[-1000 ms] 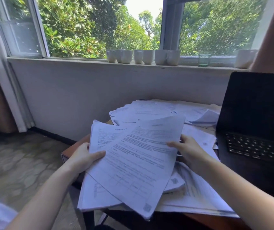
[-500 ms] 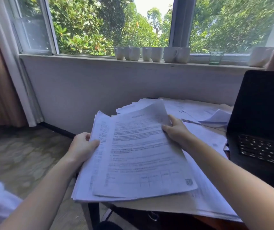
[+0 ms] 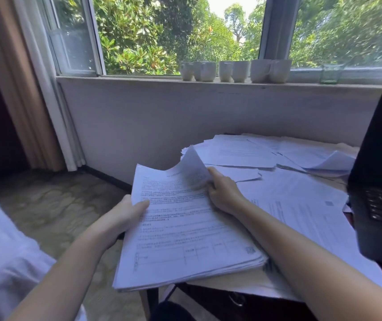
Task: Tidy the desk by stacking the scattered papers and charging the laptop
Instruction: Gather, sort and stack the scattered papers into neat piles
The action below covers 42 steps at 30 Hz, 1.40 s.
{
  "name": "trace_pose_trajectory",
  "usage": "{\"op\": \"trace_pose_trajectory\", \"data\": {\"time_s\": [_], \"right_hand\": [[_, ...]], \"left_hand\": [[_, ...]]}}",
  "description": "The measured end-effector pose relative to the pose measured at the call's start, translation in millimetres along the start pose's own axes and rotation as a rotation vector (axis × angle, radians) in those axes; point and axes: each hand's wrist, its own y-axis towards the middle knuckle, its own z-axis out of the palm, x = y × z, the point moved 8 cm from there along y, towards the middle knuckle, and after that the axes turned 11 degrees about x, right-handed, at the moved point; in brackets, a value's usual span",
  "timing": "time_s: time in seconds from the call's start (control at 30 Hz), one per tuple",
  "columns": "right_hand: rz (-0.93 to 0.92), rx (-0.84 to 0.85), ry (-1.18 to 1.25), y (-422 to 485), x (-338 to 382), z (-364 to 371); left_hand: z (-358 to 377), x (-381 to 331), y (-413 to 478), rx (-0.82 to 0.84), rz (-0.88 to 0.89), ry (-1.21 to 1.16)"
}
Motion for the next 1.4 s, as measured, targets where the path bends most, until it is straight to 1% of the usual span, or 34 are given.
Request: {"op": "trace_pose_trajectory", "data": {"time_s": [0.07, 0.1, 0.17, 0.2, 0.23, 0.3, 0.4, 0.47, 0.53, 0.63, 0.7, 0.8, 0.93, 1.0, 1.1, 1.13, 1.27, 1.4], "right_hand": [[0.010, 0.030, -0.122, -3, 1, 5], [0.024, 0.044, -0.152, -5, 1, 6], [0.077, 0.064, -0.154, -8, -4, 3], [0.102, 0.068, -0.146, -10, -10, -3], [0.123, 0.065, -0.142, -12, -18, -10], [0.149, 0.038, -0.140, -19, -40, -33], [0.191, 0.053, -0.124, -37, -79, -66], [0.228, 0.141, -0.139, -51, -99, -77], [0.262, 0.252, -0.190, -62, -110, -81], [0.302, 0.377, -0.253, -71, -113, -81], [0.316, 0.433, -0.303, -74, -109, -80], [0.327, 0.453, -0.319, -76, -103, -77], [0.279, 0.387, -0.418, -77, -95, -81], [0.229, 0.332, -0.393, -80, -88, -88], [0.112, 0.228, -0.256, -86, -77, -105], [0.100, 0.185, -0.211, -88, -76, -112], [0.119, -0.014, -0.050, -93, -81, -146], [0.182, -0.240, 0.277, -101, -99, -170]], "left_hand": [[1, 8, -2, 0.005, 0.010, -0.073], [2, 14, -2, -0.014, -0.004, -0.153], [2, 25, -7, -0.110, -0.055, -0.324], [2, 28, -10, -0.151, -0.071, -0.370], [3, 31, -12, -0.169, -0.073, -0.403], [6, 36, -14, -0.144, -0.079, -0.443], [15, 35, -21, -0.085, -0.093, -0.442], [19, 31, -23, -0.069, -0.080, -0.409], [21, 23, -24, -0.052, -0.046, -0.321], [12, 11, -27, -0.110, 0.007, -0.173], [4, 12, -30, -0.170, 0.023, -0.201], [1, 20, -32, -0.224, 0.048, -0.375], [12, 17, -29, -0.248, 0.107, -0.580], [14, 9, -30, -0.269, 0.153, -0.627], [9, 3, -32, -0.300, 0.191, -0.713], [7, 2, -33, -0.306, 0.197, -0.733], [-3, 2, -32, -0.307, 0.199, -0.785], [-6, 1, -30, -0.303, 0.198, -0.788]]}}
